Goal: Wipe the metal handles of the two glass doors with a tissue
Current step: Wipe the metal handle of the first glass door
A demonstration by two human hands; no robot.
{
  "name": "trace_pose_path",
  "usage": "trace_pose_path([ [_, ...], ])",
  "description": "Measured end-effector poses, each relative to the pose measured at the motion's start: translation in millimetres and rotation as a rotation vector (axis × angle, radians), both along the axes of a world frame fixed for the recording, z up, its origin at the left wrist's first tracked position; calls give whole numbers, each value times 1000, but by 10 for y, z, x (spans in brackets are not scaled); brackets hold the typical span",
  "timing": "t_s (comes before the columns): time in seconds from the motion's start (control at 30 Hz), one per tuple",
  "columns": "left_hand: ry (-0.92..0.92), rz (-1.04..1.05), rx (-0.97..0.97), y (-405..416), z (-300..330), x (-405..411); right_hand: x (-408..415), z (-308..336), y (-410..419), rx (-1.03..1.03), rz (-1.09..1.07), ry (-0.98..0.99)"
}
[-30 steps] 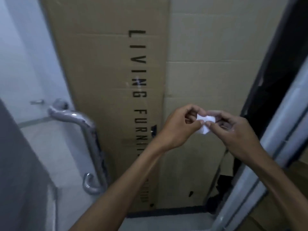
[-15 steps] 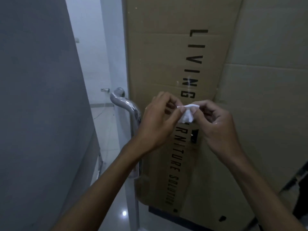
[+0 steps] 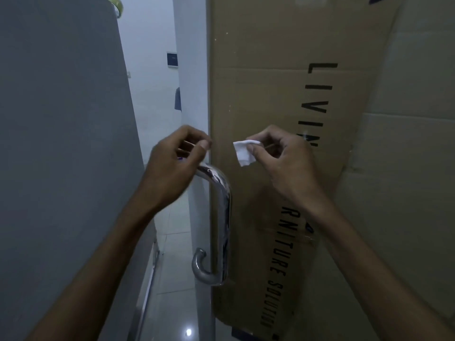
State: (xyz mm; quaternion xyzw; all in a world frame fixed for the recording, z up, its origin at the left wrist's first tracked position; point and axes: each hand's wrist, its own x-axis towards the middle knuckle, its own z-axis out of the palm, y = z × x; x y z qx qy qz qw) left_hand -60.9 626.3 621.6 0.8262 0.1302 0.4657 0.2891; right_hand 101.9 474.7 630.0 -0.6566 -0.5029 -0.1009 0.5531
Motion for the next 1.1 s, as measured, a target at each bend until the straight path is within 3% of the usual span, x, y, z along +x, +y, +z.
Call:
trace_pose_path([
  [0.2, 139, 53, -117, 514, -144, -123, 18, 142, 628, -97, -150, -303],
  [0.37, 132, 8, -124, 678, -95, 16, -73, 254, 968, -288, -141, -545],
  [0.63, 189, -26, -43, 824, -257, 69, -100, 170, 1260, -354, -120, -554],
  [0.8, 204, -21, -62, 862, -280, 76, -109, 154, 1284, -382, -38, -378],
  [1.1, 69, -102, -293, 889, -210, 206, -110, 119, 1175, -453, 91, -325],
])
